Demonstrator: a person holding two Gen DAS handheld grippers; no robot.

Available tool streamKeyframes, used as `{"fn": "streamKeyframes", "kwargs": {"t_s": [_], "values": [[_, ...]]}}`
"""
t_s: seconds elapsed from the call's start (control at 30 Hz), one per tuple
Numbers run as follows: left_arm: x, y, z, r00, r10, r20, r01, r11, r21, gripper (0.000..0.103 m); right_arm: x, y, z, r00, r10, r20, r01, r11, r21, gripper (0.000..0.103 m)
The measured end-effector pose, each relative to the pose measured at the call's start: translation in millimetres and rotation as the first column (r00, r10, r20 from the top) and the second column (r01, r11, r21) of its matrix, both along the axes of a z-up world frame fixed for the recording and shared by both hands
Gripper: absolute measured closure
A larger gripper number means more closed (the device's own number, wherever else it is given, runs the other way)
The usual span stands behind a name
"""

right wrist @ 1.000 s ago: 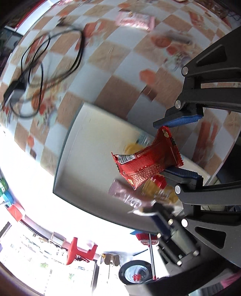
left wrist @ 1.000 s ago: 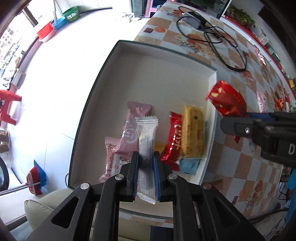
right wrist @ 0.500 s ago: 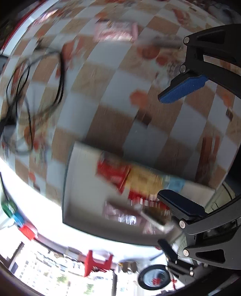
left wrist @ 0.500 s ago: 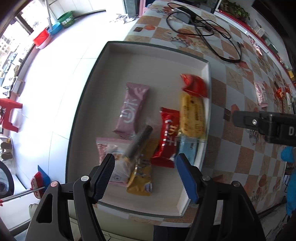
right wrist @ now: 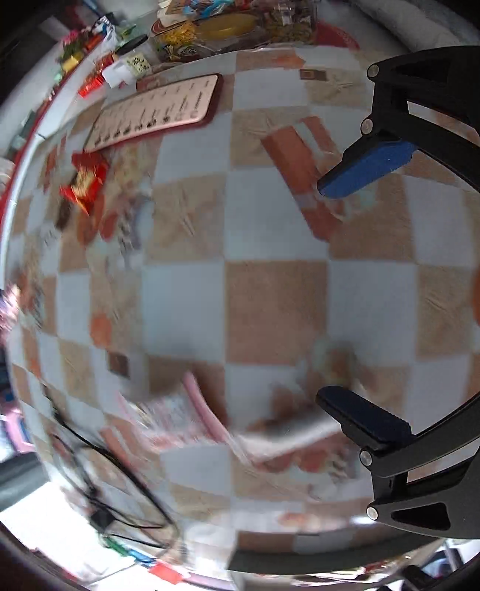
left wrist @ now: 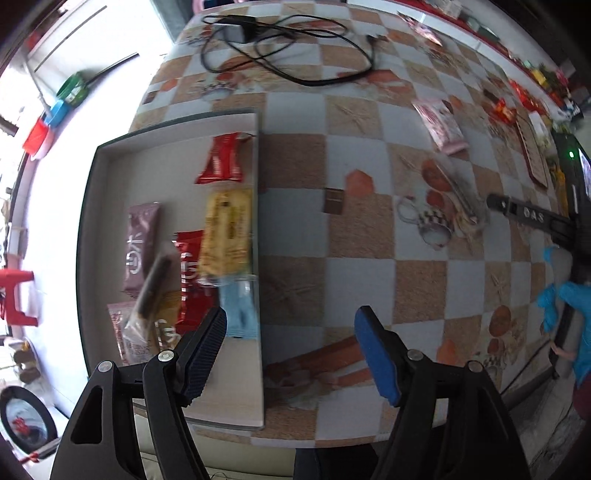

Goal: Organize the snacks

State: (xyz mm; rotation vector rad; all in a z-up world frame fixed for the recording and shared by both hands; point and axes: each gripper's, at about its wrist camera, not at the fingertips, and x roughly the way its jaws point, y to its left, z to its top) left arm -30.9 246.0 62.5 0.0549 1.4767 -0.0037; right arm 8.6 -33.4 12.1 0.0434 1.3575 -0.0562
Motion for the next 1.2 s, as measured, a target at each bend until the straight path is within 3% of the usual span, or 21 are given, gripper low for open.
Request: {"fn": "streamKeyframes", "kwargs": {"t_s": [0.1, 0.17, 0.3, 0.8, 1.2], "values": [[-2, -16, -7, 0.999, -0.032, -0.027, 0.032, 0.999, 0.021, 0.027, 0, -15, -14, 0.996, -0.06, 0.062, 0.058, 0.998, 0.034, 0.0], [-4, -28, -15, 0.997, -0.052, -0.058, 0.055, 0.997, 0.045, 0.027, -1, -11, -15, 0.985, -0.031, 0.171, 0.033, 0.999, -0.007, 0.0], [-4, -48, -29, 0.992, -0.065, -0.108, 0.073, 0.995, 0.073, 0.027, -12, 0, -16, 0.929, 0.059, 0.366, -0.054, 0.998, -0.025, 0.0], [21, -101, -34, 0.992, 0.028, -0.121, -0.013, 0.992, 0.126, 0.026, -17, -5, -20, 0.924, 0.057, 0.377, -0.052, 0.998, -0.024, 0.0], [-6, -101, -37, 0.973, 0.172, -0.152, -0.14, 0.969, 0.202, 0.026, -16, -5, -20, 0.925, 0.057, 0.377, -0.051, 0.998, -0.024, 0.0]]}}
